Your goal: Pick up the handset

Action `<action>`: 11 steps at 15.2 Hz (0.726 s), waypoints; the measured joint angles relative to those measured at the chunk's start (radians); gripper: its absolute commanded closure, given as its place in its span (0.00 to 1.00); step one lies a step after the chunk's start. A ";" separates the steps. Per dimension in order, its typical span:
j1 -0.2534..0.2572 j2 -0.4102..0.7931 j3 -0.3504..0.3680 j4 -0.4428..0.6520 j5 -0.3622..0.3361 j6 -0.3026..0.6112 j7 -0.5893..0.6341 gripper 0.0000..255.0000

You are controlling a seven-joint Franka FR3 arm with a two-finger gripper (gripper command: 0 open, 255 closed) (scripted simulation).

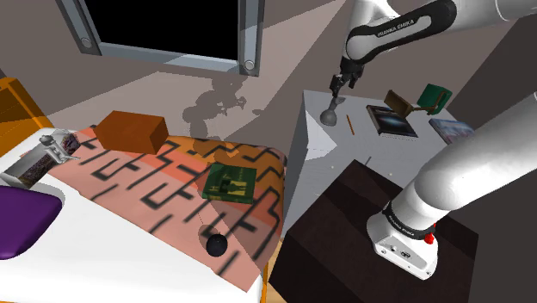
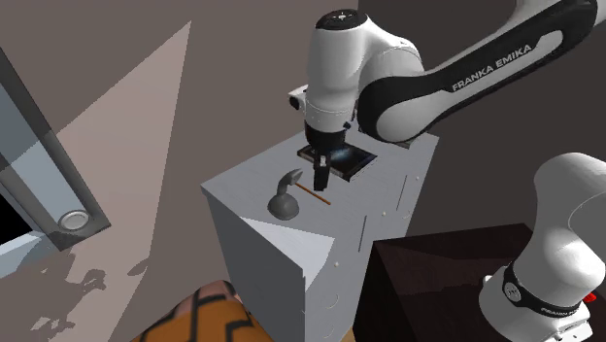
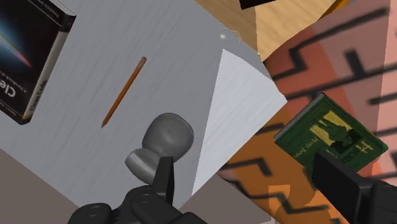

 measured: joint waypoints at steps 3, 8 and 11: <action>-0.023 0.105 -0.028 0.047 -0.012 0.080 0.014 0.00; -0.061 0.262 -0.068 0.145 -0.011 0.175 0.029 0.00; -0.081 0.352 -0.085 0.204 0.001 0.223 0.035 0.00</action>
